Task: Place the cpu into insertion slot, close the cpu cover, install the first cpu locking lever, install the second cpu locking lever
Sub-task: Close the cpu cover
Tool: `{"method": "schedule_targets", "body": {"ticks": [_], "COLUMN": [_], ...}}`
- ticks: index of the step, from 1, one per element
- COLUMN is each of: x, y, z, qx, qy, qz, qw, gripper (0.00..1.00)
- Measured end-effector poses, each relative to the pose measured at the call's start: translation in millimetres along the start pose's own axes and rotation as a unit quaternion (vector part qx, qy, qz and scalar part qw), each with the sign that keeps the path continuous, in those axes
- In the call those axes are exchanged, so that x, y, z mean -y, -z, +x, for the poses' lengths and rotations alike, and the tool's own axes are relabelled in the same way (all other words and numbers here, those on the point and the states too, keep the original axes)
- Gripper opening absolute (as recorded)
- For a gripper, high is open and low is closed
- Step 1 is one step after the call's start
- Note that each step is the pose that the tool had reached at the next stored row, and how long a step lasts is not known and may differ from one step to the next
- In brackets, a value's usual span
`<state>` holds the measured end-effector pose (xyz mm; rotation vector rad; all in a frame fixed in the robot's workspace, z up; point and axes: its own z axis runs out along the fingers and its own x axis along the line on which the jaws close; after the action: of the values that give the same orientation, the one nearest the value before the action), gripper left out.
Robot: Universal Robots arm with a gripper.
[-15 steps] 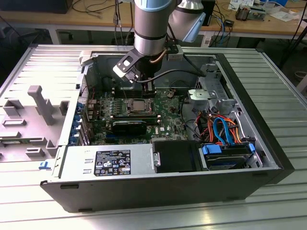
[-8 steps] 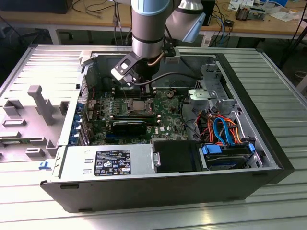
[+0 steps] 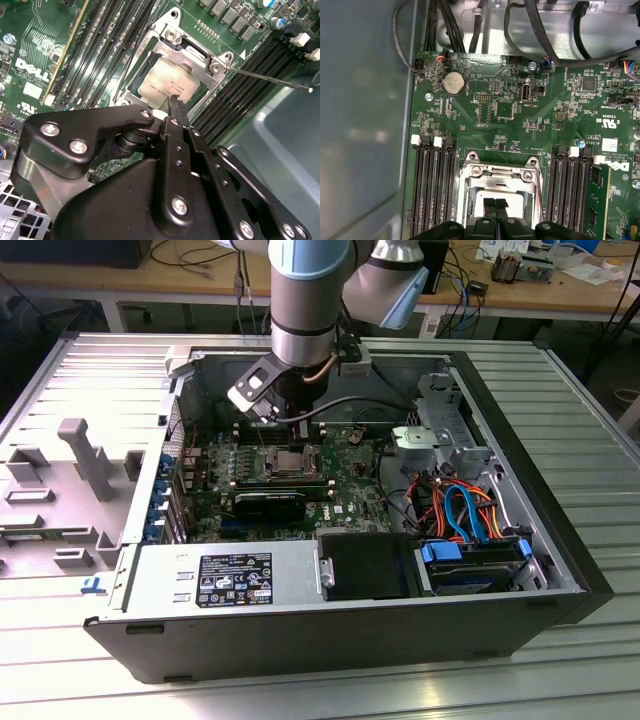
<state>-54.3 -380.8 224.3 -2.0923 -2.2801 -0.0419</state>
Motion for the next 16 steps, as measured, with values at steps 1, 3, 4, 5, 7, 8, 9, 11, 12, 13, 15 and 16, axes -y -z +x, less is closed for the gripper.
{"method": "schedule_targets", "body": {"ticks": [1,3,4,5,7,8,9,11,12,13,15,16], "x": [0.1,0.2,0.2,0.3,0.4,0.4,0.5,0.7,0.8,0.9,1.1,1.1], "y": [-0.7,-1.7,-2.3,-2.7,-3.5,-4.0,-4.4,-5.5,-6.0,-6.5,-7.6,-8.1], "z": [0.0,-0.1,-0.1,-0.1,-0.1,-0.2,-0.2,-0.2,-0.2,-0.3,-0.3,-0.3], "qx": [0.0000,0.0000,0.0000,0.0000,0.0000,0.0000,0.0000,0.0000,0.0000,0.0000,0.0000,0.0000], "qy": [0.000,0.000,0.000,0.000,0.000,0.000,0.000,0.000,0.000,0.000,0.000,0.000], "qz": [0.0000,0.0000,0.0000,0.0000,0.0000,0.0000,0.0000,0.0000,0.0000,0.0000,0.0000,0.0000], "qw": [1.0000,1.0000,1.0000,1.0000,1.0000,1.0000,1.0000,1.0000,1.0000,1.0000,1.0000,1.0000], "gripper": [0.11,0.11,0.11,0.11,0.11,0.11,0.11,0.11,0.11,0.11,0.11,0.11]}}
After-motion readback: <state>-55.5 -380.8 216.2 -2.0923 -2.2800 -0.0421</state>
